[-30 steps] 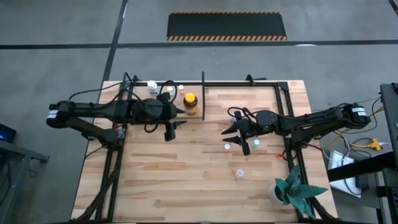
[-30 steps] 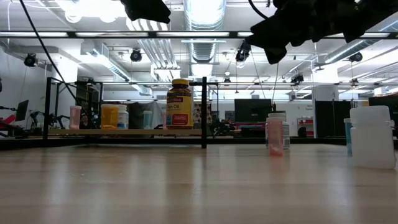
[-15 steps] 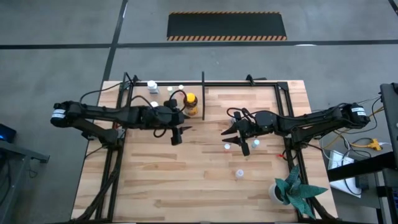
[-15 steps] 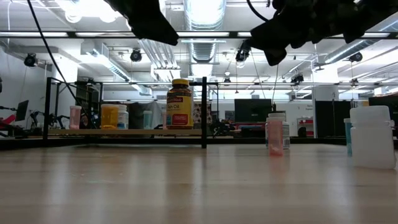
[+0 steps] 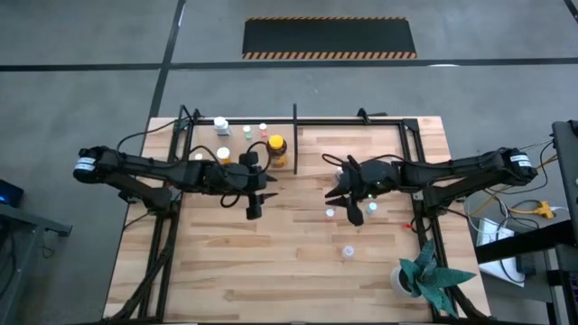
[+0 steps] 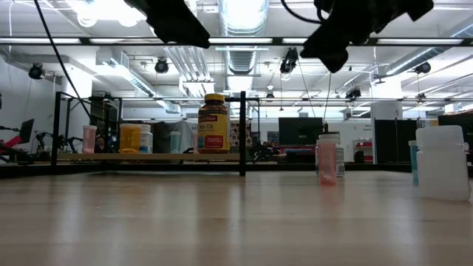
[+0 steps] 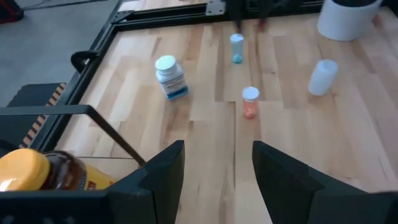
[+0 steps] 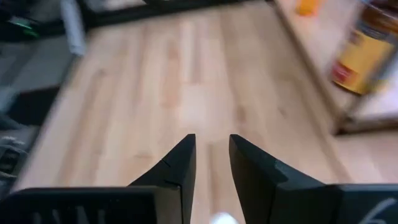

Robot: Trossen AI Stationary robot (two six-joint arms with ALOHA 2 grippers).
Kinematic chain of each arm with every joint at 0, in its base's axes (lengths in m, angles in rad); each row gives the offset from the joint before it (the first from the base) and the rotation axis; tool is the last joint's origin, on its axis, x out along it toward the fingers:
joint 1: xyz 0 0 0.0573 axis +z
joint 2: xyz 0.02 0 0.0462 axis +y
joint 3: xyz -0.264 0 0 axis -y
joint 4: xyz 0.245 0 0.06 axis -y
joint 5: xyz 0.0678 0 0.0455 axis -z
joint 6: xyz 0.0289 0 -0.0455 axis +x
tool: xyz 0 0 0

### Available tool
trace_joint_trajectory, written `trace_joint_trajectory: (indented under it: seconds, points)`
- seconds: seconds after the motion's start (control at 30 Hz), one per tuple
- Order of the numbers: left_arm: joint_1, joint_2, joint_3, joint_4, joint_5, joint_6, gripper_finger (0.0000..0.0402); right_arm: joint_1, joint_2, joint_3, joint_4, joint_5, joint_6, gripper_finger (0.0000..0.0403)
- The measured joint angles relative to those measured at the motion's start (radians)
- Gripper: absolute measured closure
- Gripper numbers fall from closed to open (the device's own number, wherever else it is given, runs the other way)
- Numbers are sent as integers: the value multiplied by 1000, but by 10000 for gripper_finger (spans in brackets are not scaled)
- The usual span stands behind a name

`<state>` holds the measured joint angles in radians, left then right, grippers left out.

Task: Pick and place medicine bottles onto shelf by color
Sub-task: Put the pink pill bottle on the shelf

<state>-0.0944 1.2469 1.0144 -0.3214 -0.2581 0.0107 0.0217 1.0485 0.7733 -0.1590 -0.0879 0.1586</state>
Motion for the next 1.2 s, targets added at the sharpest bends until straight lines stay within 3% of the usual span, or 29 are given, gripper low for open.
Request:
trace_joint_trajectory:
  seconds: [0.13, 0.53, 0.73, 0.83, 1.2]
  points:
    - [-13, 0, -4, 0, 3, 4, 230, -1, 0, 15, -96, 90, 27, 307]
    - [-18, -2, -7, -3, 2, 5, 230, 105, 144, 11, -181, 80, -93, 199]
    - [-18, -3, -7, -3, 0, 5, 230, 116, 250, 11, -178, 96, -43, 201]
    - [-18, -5, -7, -3, -3, 5, 230, 116, 291, 13, -173, 158, -38, 209]
    - [-37, -6, -7, -6, -3, 1, 230, 116, 356, 22, -141, 178, -46, 247]
